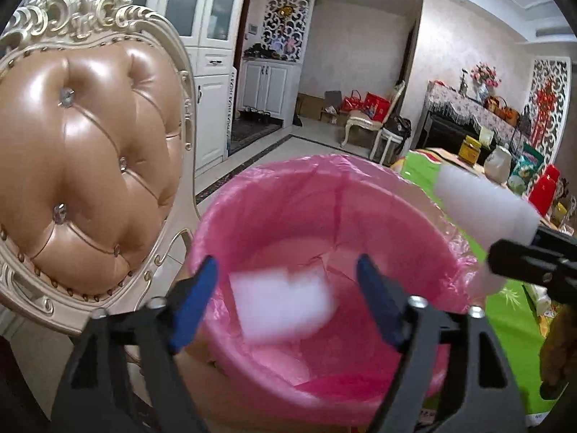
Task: Collect trash
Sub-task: 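Carry both foam blocks to the pink bin and open both tools, then grasp white tissue with the left tool while the right tool grasps the striped cloth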
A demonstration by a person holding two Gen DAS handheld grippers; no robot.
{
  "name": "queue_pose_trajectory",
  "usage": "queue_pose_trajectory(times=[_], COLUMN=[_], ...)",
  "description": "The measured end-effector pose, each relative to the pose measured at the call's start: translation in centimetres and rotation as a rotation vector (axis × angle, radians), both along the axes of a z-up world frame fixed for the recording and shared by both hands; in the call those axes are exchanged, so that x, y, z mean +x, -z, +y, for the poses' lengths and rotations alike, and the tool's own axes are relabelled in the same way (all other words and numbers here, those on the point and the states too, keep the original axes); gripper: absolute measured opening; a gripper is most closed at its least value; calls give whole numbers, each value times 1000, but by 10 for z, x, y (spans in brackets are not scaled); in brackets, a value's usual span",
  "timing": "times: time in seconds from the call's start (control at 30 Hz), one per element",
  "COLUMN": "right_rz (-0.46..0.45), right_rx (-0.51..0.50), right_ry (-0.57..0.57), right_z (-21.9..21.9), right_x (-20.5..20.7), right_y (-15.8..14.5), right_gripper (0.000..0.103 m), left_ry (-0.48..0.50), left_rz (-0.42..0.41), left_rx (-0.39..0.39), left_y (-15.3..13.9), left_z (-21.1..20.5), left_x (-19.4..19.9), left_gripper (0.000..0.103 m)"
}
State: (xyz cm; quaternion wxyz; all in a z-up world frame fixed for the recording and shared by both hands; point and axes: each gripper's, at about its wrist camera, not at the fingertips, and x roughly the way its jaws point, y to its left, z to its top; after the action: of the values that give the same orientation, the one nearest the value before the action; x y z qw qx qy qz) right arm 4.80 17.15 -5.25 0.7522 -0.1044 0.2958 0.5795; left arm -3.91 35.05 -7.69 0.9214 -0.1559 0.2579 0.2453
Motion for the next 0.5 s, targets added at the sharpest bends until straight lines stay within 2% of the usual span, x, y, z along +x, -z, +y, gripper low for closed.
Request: queue_pose_trajectory(times=[0.07, 0.13, 0.2, 0.3, 0.4, 0.5], right_rz=[-1, -1, -2, -26, -54, -70], right_rx=[-13, -6, -6, -8, -5, -7], right_ry=[6, 14, 32, 62, 104, 180], right_z=[4, 1, -5, -23, -47, -88], right_x=[0, 0, 1, -1, -4, -7], right_y=[4, 4, 4, 2, -1, -1], right_gripper=[80, 85, 85, 85, 86, 86], left_ry=[10, -5, -28, -44, -72, -58], left_rz=[-7, 2, 0, -11, -28, -39], left_rx=[9, 39, 56, 39, 77, 136], left_y=[0, -1, -2, -2, -7, -15], left_z=[-2, -6, -9, -12, -25, -53], left_x=[-5, -9, -14, -24, -34, -37], left_gripper=[80, 90, 93, 98, 98, 98])
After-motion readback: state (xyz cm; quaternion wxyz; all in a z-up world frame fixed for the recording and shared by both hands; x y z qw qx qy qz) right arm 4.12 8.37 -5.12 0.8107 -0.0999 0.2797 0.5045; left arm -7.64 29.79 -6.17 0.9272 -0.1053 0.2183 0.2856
